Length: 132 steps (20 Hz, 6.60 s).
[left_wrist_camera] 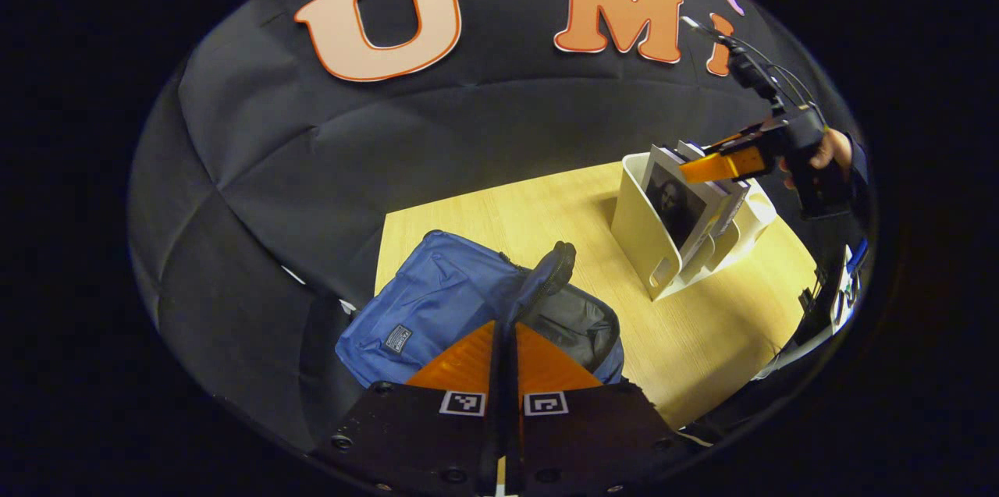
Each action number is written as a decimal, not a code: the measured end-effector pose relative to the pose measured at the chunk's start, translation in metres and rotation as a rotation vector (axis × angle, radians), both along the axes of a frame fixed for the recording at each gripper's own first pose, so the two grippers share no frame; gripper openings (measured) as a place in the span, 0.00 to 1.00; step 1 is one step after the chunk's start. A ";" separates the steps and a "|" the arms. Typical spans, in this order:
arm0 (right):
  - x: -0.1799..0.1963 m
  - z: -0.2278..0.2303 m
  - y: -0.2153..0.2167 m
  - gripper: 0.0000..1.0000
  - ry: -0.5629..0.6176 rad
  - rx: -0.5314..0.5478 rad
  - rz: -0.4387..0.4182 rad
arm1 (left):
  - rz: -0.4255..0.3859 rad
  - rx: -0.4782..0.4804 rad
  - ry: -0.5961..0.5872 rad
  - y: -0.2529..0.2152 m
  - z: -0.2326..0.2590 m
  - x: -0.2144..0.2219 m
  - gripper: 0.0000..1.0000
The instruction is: Open the schoolbag, grab two books from the bookshelf and put them into the schoolbag.
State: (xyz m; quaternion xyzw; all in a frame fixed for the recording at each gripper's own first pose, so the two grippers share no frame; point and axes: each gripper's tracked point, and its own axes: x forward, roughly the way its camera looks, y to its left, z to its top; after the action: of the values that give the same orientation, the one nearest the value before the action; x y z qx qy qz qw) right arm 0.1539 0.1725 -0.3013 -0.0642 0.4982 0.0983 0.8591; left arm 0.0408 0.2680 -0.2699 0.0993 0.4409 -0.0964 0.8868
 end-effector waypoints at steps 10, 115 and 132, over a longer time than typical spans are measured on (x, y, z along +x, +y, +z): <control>-0.003 -0.041 -0.016 0.40 0.353 -0.108 -0.066 | -0.028 -0.080 0.031 0.011 -0.013 0.002 0.04; -0.017 -0.037 -0.120 0.46 0.345 -0.145 -0.215 | 0.057 -0.267 0.178 -0.047 -0.037 -0.005 0.02; -0.022 0.102 -0.129 0.28 0.209 0.083 -0.214 | 0.060 -0.274 0.179 -0.048 -0.038 -0.002 0.02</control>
State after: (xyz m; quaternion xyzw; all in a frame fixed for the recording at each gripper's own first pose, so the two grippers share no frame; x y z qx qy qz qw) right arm 0.1322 0.0434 -0.1998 0.0352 0.5845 0.0328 0.8100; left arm 0.0385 0.2200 -0.3081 -0.0448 0.5037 -0.1376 0.8517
